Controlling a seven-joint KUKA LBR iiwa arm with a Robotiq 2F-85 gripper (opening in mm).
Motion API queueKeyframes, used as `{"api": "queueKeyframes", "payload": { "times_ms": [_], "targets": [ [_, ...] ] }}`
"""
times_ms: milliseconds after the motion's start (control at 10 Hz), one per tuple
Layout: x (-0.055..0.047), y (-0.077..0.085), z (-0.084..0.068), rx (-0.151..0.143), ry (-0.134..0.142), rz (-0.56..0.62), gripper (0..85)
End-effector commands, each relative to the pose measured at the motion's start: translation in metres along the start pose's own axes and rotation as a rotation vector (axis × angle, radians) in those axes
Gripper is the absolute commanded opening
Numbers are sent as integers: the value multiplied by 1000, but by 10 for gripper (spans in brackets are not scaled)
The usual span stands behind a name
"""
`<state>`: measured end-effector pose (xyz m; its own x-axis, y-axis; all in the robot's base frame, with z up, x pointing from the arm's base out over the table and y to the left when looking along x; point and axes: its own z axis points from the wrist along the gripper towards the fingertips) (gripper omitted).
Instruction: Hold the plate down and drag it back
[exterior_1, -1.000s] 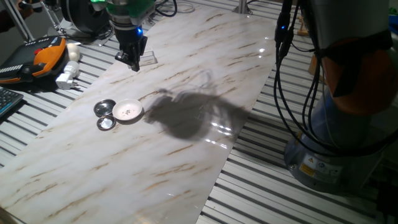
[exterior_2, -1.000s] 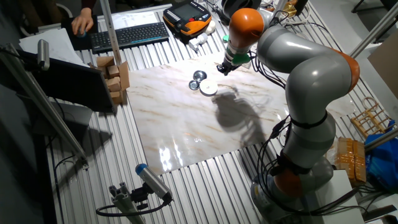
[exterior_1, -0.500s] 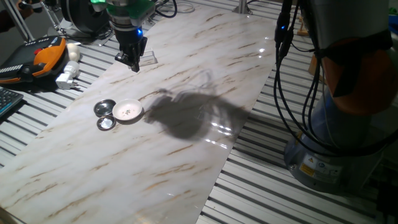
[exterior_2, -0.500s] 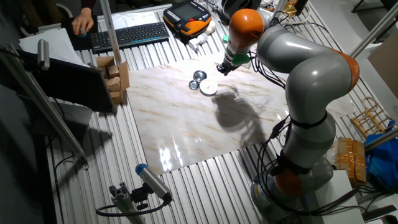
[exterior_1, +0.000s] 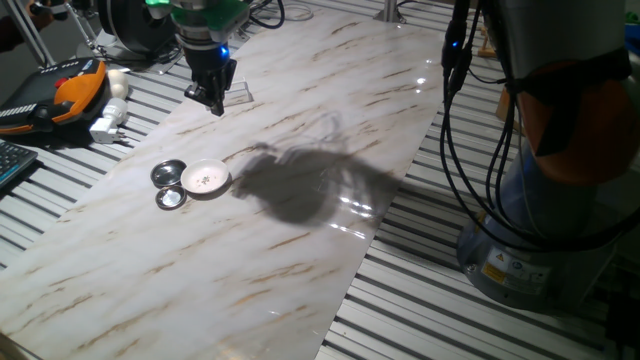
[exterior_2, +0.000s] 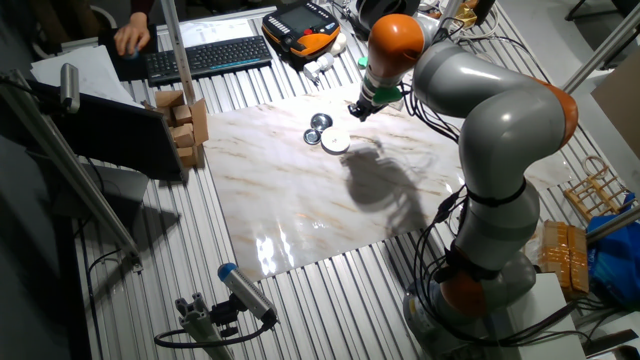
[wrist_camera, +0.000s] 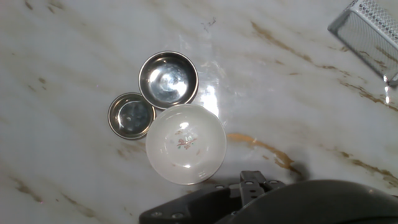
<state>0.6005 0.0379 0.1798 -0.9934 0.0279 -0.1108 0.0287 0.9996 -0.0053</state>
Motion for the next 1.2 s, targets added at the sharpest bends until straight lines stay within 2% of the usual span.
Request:
{"api": "queueKeyframes", "payload": {
  "times_ms": [0,1100],
  "targets": [
    [0,0,0,-1,0,0,0],
    [-1,3,-1,2,0,1,0]
  ]
}}
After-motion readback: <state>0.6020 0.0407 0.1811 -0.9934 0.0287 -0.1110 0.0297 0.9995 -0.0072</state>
